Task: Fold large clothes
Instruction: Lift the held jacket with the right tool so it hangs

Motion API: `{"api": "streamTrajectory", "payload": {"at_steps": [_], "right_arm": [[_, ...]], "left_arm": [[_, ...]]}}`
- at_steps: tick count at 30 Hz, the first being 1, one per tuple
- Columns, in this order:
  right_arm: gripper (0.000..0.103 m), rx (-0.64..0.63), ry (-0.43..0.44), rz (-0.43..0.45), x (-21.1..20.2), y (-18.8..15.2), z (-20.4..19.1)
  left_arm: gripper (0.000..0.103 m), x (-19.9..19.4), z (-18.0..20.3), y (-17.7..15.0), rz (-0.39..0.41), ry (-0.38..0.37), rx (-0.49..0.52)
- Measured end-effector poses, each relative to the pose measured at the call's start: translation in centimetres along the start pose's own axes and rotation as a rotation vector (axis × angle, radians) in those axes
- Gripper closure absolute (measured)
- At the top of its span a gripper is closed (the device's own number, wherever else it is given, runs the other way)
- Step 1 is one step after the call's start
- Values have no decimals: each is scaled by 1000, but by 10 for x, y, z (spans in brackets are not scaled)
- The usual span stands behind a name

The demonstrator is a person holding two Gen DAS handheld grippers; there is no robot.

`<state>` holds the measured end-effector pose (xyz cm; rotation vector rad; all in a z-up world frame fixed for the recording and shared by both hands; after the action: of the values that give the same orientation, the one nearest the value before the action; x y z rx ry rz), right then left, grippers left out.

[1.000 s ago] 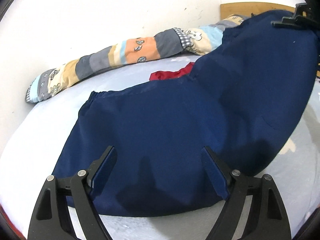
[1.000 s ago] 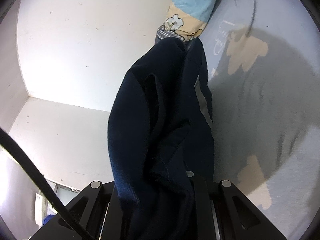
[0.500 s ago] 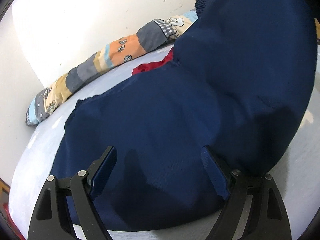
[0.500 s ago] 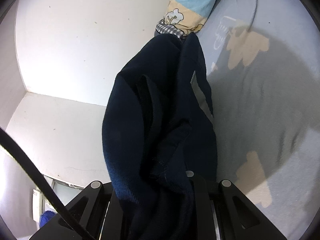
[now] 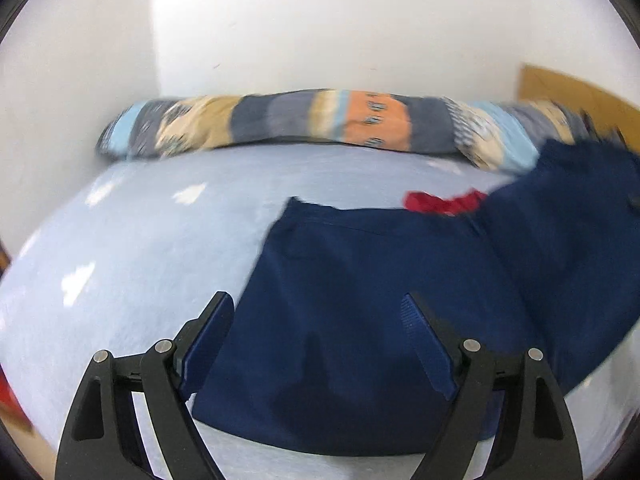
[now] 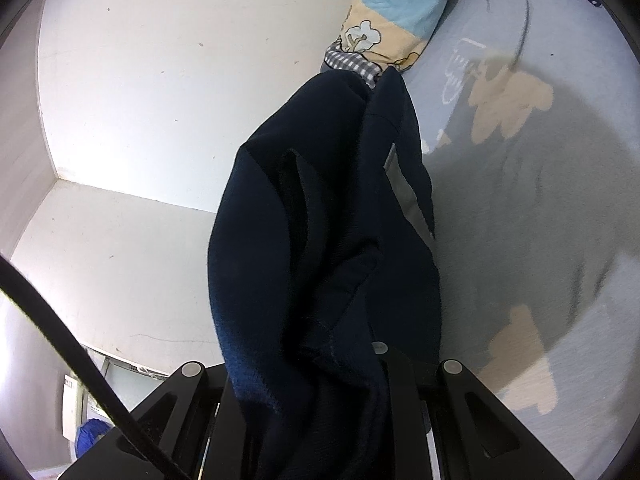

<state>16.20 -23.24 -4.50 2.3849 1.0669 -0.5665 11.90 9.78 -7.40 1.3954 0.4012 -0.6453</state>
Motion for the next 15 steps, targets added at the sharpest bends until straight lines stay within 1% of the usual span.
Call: {"api": "streamTrajectory", "payload": {"at_steps": [2, 4, 6, 11, 15], "right_arm": [[87, -12, 2, -1, 3, -6, -8], [87, -27, 1, -1, 11, -12, -20], [87, -41, 7, -6, 19, -20, -32], [87, -41, 12, -9, 46, -41, -61], [87, -78, -28, 6, 76, -60, -85]], "left_arm": [[18, 0, -13, 1, -8, -9, -61], [18, -1, -21, 1, -13, -9, -90], [18, -6, -24, -1, -16, -8, -98], [18, -22, -47, 5, 3, 9, -141], [18, -46, -78, 18, 32, 53, -149]]}}
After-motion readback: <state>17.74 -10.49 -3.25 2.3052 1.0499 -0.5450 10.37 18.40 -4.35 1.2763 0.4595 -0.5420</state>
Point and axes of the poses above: each gripper's, at about its wrist camera, not at the fingertips, and x roughly the way its jaws point, z to its right, y to its top, the point moved 8 cm from there along x, roughly the way its jaws point, and after that the axes turned 14 degrees about -y, right-handed, at the moved point
